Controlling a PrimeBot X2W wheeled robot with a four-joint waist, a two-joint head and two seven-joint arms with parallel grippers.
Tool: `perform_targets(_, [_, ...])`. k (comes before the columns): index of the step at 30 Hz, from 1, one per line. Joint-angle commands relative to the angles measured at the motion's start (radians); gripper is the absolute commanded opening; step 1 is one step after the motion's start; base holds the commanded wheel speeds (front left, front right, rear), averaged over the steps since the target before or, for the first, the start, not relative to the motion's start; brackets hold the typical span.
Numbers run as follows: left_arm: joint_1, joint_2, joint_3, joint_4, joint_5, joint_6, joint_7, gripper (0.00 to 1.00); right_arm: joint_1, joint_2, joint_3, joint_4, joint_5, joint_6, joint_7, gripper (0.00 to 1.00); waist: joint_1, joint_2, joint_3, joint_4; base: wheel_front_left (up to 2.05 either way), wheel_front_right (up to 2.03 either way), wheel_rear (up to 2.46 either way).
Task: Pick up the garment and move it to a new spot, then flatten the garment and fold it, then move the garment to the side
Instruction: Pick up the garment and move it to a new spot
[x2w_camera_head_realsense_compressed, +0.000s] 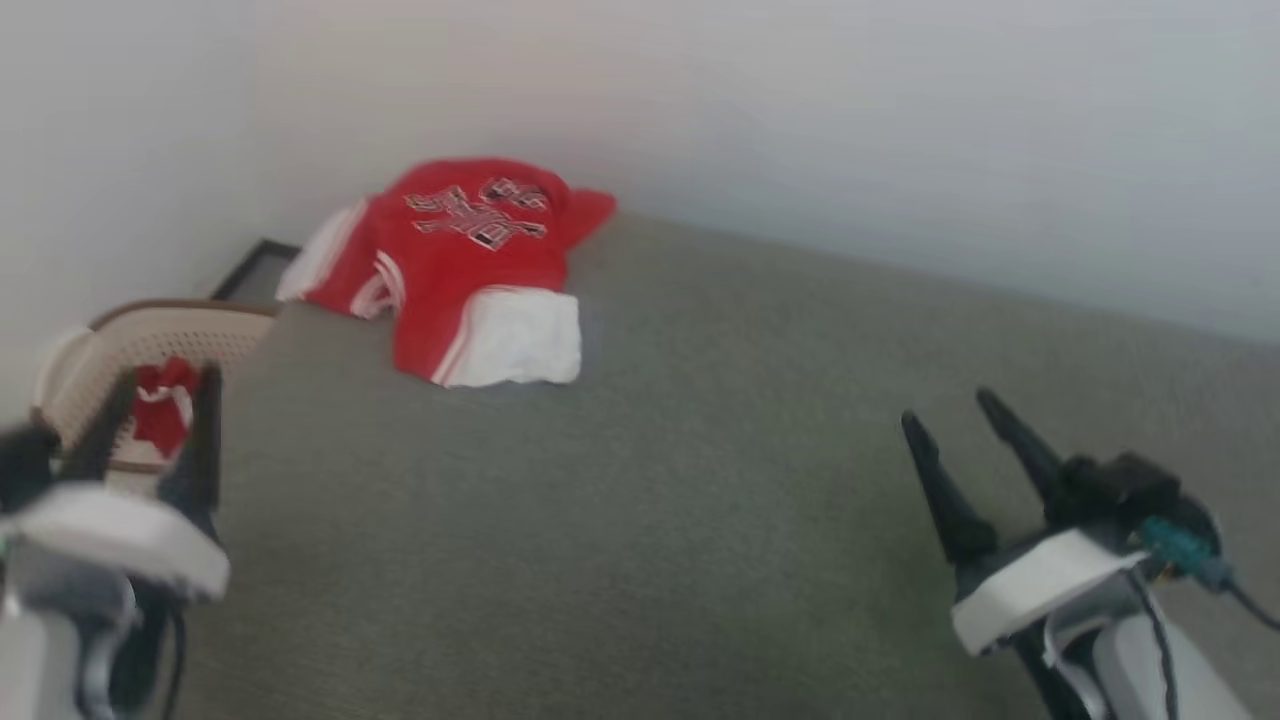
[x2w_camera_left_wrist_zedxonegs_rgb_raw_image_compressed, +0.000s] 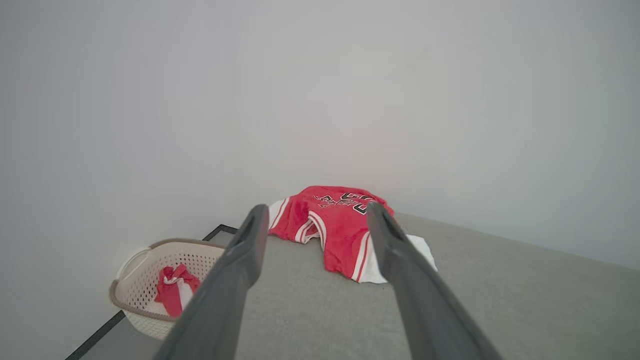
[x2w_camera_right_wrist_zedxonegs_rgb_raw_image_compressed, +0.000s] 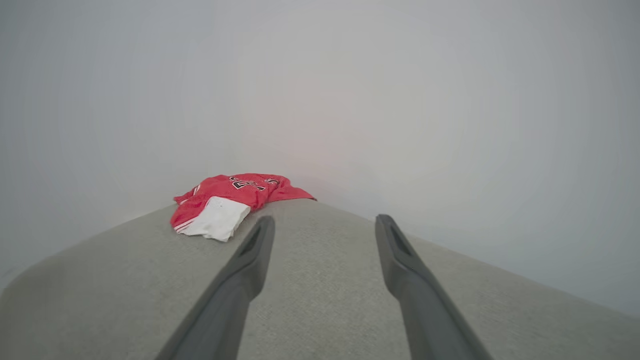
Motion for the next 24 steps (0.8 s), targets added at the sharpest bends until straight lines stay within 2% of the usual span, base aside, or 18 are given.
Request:
perform_targets(1, [-0.059,0.015,-0.006,0.023,-0.017,-0.012,0.014,1.00,-0.020,-0.010,-0.005,-0.024,-0.008,0.000,0.013,1.00,-0.0001,0.0000,0.072,-0.058,0.00,0.00,0.00])
perform_targets(13, [-0.456,0.154,-0.068,0.277,-0.139,-0.039,0.137,1.00,-0.108,-0.048,-0.052,-0.210,-0.060,0.000,0.086,1.00,-0.0001,0.0000,0.323,-0.209,0.00,0.00,0.00])
perform_targets(24, [-0.736,0.241,-0.204,0.555,-0.232,-0.038,0.262,1.00,-0.154,-0.060,-0.081,-0.368,-0.084,0.000,0.136,1.00,-0.0001,0.0000,0.513,-0.274,0.00,0.00,0.00])
